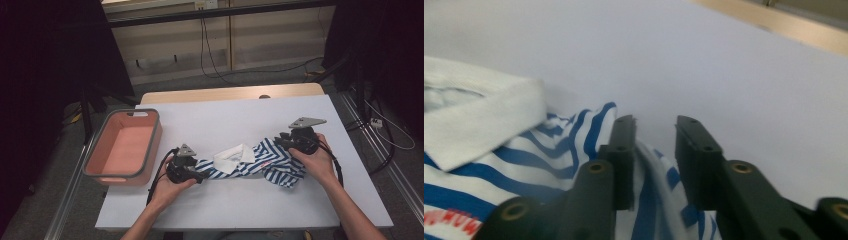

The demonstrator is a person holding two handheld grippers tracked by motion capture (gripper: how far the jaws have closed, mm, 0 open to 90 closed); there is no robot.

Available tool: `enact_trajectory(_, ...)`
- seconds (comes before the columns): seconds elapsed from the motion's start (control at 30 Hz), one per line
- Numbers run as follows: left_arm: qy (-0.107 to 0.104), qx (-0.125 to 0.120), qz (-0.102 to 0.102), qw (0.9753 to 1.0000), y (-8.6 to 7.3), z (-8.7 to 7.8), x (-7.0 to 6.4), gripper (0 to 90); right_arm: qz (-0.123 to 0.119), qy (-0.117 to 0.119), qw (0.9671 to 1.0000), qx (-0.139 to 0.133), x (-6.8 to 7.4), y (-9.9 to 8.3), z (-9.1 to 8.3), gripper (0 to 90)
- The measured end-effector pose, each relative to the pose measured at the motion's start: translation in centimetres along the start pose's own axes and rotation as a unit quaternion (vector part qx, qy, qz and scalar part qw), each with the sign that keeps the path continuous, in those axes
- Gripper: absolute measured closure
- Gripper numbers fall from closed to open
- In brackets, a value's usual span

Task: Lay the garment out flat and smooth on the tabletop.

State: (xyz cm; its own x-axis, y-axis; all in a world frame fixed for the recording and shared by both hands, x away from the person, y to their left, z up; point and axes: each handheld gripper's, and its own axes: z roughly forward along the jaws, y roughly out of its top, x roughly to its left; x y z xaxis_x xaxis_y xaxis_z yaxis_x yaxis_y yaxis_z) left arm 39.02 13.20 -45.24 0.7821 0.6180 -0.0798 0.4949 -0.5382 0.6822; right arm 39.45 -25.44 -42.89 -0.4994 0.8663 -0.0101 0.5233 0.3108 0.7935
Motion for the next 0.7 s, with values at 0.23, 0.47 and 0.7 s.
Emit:
enact_trajectory(0.23,-0.003,0.004,-0.004,1.0,-0.1,0.3,0.0,31.4,0.011,-0.005,0.9998,-0.017,-0.5,-0.4,-1.2,88.9)
enact_trajectory(0.47,-0.002,0.006,-0.005,1.0,-0.1,0.3,0.0,32.3,0.03,-0.028,0.9982,-0.043,-1.6,-1.6,-2.9,89.0)
enact_trajectory(0.7,-0.001,0.009,0.0,1.0,-0.1,0.2,0.0,32.8,0.036,-0.03,0.9985,-0.028,-1.3,-3.4,-3.6,85.3)
